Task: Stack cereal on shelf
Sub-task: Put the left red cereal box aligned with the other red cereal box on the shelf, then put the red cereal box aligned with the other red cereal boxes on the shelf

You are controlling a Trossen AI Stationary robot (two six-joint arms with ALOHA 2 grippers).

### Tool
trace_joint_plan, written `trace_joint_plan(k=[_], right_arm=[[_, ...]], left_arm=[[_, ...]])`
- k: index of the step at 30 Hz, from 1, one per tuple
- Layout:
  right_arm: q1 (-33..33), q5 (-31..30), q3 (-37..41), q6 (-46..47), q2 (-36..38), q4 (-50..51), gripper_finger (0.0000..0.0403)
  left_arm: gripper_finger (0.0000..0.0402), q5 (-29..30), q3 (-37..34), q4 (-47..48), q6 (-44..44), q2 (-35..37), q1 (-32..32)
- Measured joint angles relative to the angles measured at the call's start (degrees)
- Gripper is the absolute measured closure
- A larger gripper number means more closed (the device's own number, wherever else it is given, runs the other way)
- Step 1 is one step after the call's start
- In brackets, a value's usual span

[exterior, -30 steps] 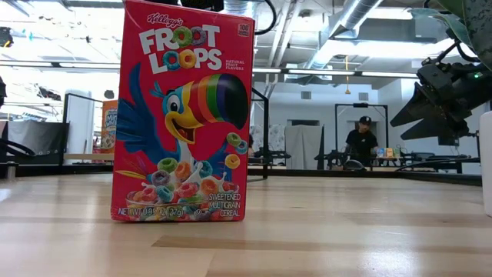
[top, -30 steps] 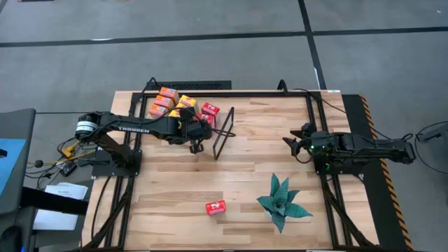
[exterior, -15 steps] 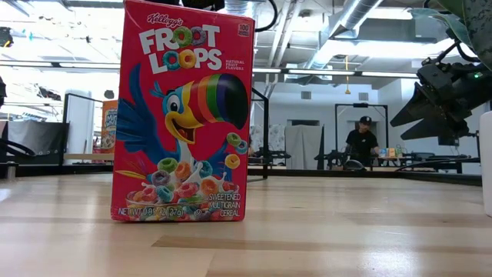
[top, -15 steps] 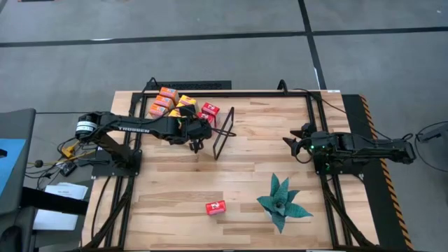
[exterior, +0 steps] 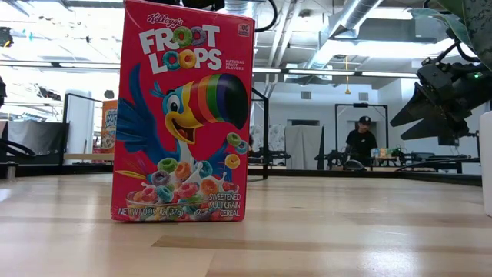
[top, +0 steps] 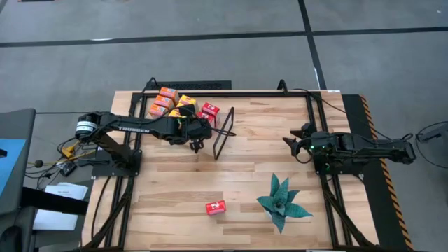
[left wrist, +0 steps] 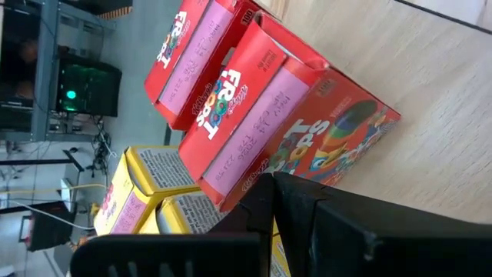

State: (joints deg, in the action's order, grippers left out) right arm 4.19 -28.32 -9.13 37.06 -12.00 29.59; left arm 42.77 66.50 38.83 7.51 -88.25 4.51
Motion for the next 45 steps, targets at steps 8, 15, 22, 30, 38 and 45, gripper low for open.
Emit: trace_joint_plan(k=[8, 15, 22, 30, 38, 45], right_arm=[[0.0, 0.0, 0.0, 0.0, 0.0, 0.0, 0.0086], [0.0, 0.0, 0.0, 0.0, 0.0, 0.0, 0.0086], [0.0, 0.0, 0.0, 0.0, 0.0, 0.0, 0.0086], [0.0, 0.0, 0.0, 0.0, 0.0, 0.0, 0.0086], [0.0, 0.0, 0.0, 0.0, 0.0, 0.0, 0.0086], [0.0, 0.0, 0.0, 0.0, 0.0, 0.0, 0.0086]], left_arm=[[0.0401, 0.1, 0.0, 0.0, -0.1, 0.0, -0.2], [0.0401, 0.0, 5.2, 3.4, -1.1, 0.1, -2.8], [0.0389, -8.4, 22.2, 20.0, -11.9, 0.3, -7.9], [0.0285, -33.0, 30.9, 21.3, -19.0, 0.4, -13.4], [0.0153, -34.8, 30.7, 16.2, -25.1, -4.7, -20.2], [0.0098, -36.6, 30.7, 11.5, -38.4, -11.2, -23.5]])
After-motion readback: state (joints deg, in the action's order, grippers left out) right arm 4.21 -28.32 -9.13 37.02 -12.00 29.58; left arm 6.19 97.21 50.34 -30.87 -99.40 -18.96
